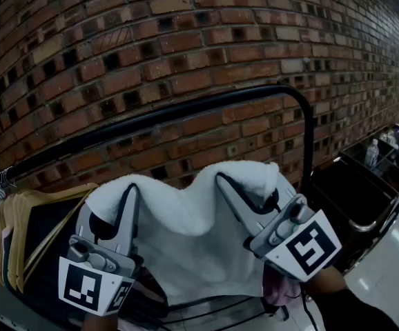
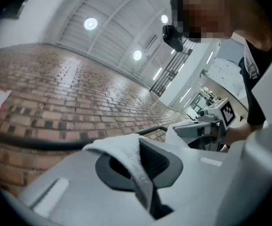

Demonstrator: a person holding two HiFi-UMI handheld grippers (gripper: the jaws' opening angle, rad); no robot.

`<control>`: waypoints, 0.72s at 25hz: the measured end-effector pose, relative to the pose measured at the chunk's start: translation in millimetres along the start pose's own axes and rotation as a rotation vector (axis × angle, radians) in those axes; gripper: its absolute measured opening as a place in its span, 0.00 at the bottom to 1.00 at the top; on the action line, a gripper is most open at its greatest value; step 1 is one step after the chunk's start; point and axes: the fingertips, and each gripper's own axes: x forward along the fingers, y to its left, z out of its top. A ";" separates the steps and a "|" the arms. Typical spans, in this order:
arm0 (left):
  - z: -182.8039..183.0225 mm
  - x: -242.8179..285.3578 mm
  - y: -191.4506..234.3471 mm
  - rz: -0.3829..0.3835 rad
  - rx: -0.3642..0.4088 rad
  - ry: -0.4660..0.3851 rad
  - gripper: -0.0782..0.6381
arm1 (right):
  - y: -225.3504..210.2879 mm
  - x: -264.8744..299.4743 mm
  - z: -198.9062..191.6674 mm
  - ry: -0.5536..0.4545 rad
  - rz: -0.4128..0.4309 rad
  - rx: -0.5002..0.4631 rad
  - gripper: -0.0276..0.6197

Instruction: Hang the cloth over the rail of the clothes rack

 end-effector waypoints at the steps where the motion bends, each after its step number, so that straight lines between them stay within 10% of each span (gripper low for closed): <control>1: 16.5 5.2 5.7 -0.001 0.039 -0.014 0.13 | -4.4 4.1 12.1 -0.010 0.005 -0.018 0.06; 11: 112.3 78.4 116.6 0.199 0.345 -0.054 0.13 | -90.2 94.5 119.3 -0.128 0.050 -0.157 0.06; 15: 133.6 132.8 171.9 0.340 0.674 -0.004 0.13 | -129.0 172.4 142.8 -0.034 0.066 -0.292 0.06; 18: 92.9 174.7 188.5 0.271 0.909 0.231 0.13 | -122.4 226.8 112.2 0.175 0.191 -0.480 0.06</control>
